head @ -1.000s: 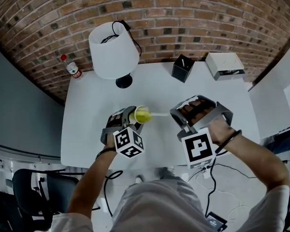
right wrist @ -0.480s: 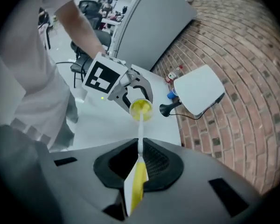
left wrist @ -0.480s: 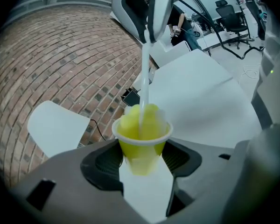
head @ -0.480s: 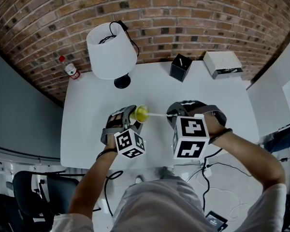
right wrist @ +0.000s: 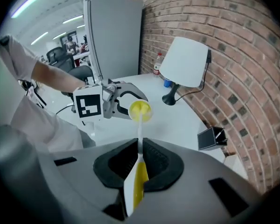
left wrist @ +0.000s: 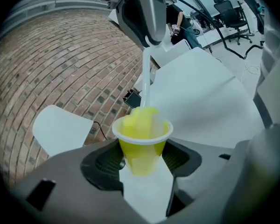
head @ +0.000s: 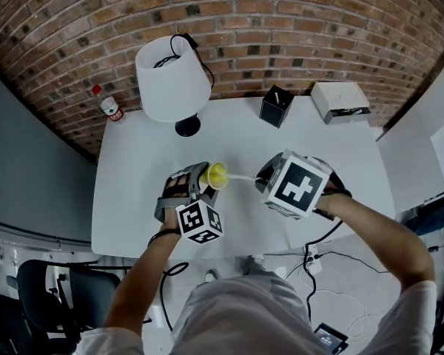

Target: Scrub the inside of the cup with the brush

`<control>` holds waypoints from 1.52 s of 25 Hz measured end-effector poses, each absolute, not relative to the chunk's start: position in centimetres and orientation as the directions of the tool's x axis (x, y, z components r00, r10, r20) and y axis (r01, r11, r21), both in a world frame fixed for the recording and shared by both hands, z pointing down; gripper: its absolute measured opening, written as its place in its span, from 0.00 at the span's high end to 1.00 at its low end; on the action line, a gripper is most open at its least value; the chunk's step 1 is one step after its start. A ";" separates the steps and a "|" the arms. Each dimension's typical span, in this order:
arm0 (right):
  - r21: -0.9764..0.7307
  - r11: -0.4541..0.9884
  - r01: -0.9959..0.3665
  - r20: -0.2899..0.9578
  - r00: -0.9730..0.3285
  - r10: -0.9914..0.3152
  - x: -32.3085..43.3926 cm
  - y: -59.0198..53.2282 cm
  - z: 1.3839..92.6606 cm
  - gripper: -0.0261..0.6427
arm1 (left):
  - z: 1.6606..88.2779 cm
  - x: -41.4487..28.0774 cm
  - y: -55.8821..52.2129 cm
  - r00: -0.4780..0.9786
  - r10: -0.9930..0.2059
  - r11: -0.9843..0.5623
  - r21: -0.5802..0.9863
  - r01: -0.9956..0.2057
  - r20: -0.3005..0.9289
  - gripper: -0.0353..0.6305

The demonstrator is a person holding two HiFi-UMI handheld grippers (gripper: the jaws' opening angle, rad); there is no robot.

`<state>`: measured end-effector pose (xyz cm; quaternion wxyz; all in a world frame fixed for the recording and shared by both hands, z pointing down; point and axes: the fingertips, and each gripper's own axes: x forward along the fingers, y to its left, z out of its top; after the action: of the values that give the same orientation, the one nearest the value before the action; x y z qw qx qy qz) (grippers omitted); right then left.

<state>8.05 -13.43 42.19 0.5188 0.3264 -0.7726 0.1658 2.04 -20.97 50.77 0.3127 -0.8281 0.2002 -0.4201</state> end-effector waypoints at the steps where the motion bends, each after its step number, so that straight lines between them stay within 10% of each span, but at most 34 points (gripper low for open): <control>1: 0.054 0.716 -0.696 0.909 -0.262 -0.323 8.1 -13.4 42.2 0.92 | 50.7 2.1 -21.0 0.568 -0.596 -0.722 -0.689 -0.068 0.568 0.54; 19: -0.582 0.262 -0.770 0.727 -0.637 -0.256 8.6 -12.6 42.9 0.92 | 49.7 2.0 -20.8 0.582 -0.629 -0.662 -0.747 -0.054 0.515 0.54; 38: -0.497 0.337 -0.800 0.755 -0.590 -0.287 10.8 -11.4 40.9 0.92 | 50.8 0.9 -22.4 0.550 -0.643 -0.687 -0.718 -0.109 0.533 0.54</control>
<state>10.81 -11.41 40.88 0.2824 0.3539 -0.7675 0.4539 0.95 -22.36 50.78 0.3220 -0.8194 0.2294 -0.4151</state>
